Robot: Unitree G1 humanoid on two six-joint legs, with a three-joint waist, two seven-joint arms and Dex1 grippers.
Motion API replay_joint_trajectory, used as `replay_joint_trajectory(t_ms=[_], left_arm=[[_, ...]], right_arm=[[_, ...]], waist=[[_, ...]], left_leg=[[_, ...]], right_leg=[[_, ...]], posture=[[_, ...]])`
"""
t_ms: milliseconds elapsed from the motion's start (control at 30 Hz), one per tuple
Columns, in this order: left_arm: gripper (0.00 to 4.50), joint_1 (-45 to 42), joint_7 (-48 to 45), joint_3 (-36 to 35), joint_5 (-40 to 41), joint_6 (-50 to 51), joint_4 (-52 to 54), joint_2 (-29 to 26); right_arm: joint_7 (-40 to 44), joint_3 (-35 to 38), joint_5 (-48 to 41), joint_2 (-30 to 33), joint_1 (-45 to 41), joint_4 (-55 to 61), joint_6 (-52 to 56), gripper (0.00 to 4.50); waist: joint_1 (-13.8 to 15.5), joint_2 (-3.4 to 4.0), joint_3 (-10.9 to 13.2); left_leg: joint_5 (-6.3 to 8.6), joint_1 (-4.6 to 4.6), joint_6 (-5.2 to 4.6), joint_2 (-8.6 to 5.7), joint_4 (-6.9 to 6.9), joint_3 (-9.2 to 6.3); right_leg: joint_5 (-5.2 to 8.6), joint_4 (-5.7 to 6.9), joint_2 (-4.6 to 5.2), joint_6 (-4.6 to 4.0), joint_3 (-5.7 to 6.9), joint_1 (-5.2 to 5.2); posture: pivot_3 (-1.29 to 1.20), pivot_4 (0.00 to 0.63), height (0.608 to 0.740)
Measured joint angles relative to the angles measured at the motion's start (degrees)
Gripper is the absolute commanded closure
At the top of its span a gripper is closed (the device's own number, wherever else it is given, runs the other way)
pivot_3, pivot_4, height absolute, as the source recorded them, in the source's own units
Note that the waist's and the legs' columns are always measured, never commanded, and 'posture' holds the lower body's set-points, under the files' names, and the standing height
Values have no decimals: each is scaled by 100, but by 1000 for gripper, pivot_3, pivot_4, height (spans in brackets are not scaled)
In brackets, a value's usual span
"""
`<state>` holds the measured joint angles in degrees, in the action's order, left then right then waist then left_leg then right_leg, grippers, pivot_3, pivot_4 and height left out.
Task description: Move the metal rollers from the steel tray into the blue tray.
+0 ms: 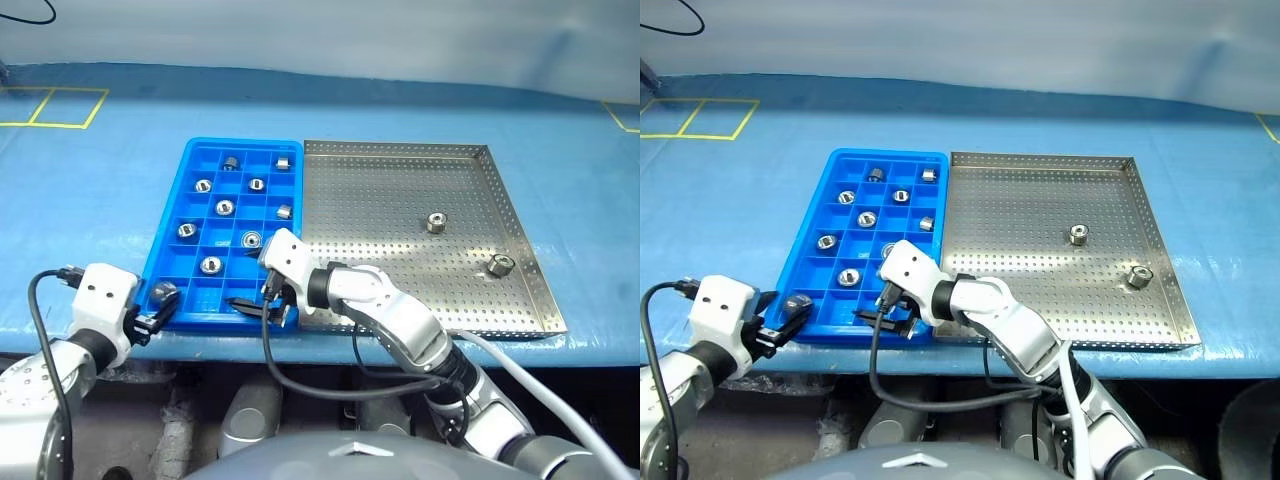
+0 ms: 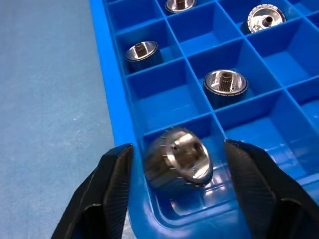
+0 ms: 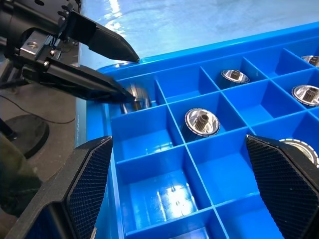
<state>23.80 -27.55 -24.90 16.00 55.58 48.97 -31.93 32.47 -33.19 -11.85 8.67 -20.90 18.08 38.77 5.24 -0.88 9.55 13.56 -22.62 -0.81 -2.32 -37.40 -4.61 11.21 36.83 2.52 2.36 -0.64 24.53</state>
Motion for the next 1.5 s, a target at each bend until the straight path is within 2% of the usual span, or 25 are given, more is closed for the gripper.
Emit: replay_joint_trajectory(t_ms=[100,200,333,433,533,667,800,933,1233,1333,1500], left_arm=[[22,-9,9,-1,18,98,56,-122],[22,-324,35,4,135,146,32,-17],[22,-1686,121,119,477,-295,-228,338],[22,-2582,114,539,555,-609,-670,446],[22,-3665,-5,1281,516,-858,-1715,541],[22,-4479,-333,2149,403,-1307,-2813,667],[22,-5595,-900,3052,64,-2143,-4402,1095],[22,-6307,-1143,3515,-200,-2824,-5830,1727],[22,-7324,-1085,3699,-695,-3989,-8631,2900],[22,-7621,-781,3623,-847,-4380,-9514,3198],[22,-7950,-364,3435,-996,-4830,-10411,3436]], right_arm=[[-28,10,0,-6,3,0,0,0],[-87,52,6,-11,14,6,0,0],[-404,285,37,-42,228,211,34,0],[-755,646,58,-16,594,621,75,0],[-1307,1207,184,10,1256,1220,128,0],[-1884,1675,375,-16,1868,1774,136,0],[-2460,1946,643,-28,2784,2429,165,0],[-2826,2129,764,-147,3368,2807,203,0],[-3273,2210,910,-419,3841,3052,194,0],[-3326,2216,922,-452,3877,3069,187,0],[-3368,2219,922,-469,3907,3070,185,0]], waist=[[-10,2,0],[-8,0,0],[47,-10,-5],[-15,-18,-12],[-68,-22,-14],[-381,-22,-14],[-606,-20,-15],[-944,-18,-16],[-1446,-17,-16],[-1594,-18,-16],[-1800,-18,-16]], left_leg=[[-2,1,3,-1,10,2],[-5,-6,8,-1,14,-5],[-18,-5,28,-4,13,-38],[-21,-5,29,-6,13,-25],[-25,-7,26,-8,12,-26],[-24,-8,22,-7,15,-3],[-23,-11,21,-7,14,4],[-7,-9,-7,-3,10,27],[-3,-12,-23,-3,-12,37],[0,-20,-30,-4,-23,37],[6,-29,-39,-5,-31,38]], right_leg=[[2,0,1,-3,-2,0],[3,0,1,-5,4,0],[3,-1,-1,-8,25,2],[-4,1,0,-11,16,-14],[-6,0,-2,-8,15,-16],[-13,0,-1,3,-2,-6],[-18,0,1,13,-4,-4],[-26,-2,2,30,-18,-1],[-38,-2,0,57,-26,-7],[-41,-4,0,65,-26,-7],[-44,-7,2,74,-27,-6]], posture=[[260,150,740],[224,150,740],[146,150,740],[64,150,740],[25,150,740],[-127,150,740],[-212,150,740],[-276,150,740],[-346,150,740],[-349,150,740],[-354,150,740]])
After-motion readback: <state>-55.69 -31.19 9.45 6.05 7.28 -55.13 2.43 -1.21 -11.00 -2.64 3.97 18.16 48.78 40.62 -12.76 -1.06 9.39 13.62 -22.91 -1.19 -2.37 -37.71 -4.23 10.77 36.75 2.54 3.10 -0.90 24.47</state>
